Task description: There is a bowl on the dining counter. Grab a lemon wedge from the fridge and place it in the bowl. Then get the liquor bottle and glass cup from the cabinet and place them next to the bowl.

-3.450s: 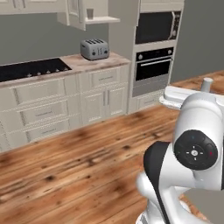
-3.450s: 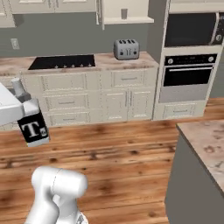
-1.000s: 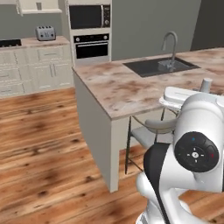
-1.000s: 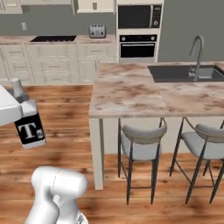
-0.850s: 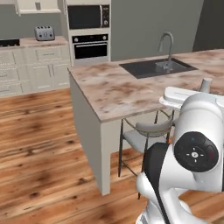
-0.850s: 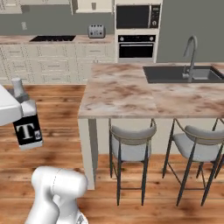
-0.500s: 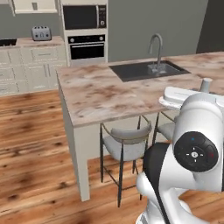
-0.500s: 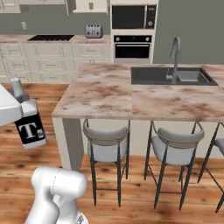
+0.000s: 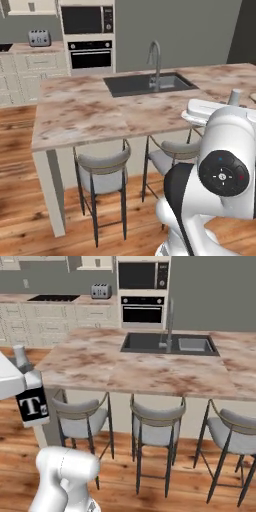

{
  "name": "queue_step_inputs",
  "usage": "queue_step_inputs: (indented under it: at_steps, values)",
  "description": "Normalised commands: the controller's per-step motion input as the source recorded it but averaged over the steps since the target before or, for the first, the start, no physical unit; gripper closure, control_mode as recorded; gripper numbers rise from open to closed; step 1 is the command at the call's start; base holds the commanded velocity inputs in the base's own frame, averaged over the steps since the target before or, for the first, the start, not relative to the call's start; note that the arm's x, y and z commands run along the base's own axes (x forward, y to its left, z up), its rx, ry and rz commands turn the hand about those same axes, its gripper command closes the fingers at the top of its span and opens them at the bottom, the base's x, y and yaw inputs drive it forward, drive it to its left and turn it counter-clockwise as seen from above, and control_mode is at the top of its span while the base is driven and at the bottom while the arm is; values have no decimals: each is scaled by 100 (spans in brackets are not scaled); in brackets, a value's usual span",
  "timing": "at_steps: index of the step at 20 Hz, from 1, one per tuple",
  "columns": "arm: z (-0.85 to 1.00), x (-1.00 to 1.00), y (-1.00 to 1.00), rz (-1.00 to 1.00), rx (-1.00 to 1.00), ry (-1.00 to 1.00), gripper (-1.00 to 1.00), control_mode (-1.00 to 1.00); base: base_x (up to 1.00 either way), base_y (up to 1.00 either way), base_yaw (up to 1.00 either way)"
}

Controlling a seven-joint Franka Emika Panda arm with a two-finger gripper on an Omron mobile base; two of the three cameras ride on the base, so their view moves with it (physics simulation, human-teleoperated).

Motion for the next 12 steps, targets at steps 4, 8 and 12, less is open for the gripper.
queue_step_inputs:
  at_steps: [4,8,12]
  values:
    - [0,0,0,0,0,0,100,100,7,-100,19]
    - [0,0,0,0,0,0,100,100,10,-100,21]
    - [0,0,0,0,0,0,100,100,15,-100,21]
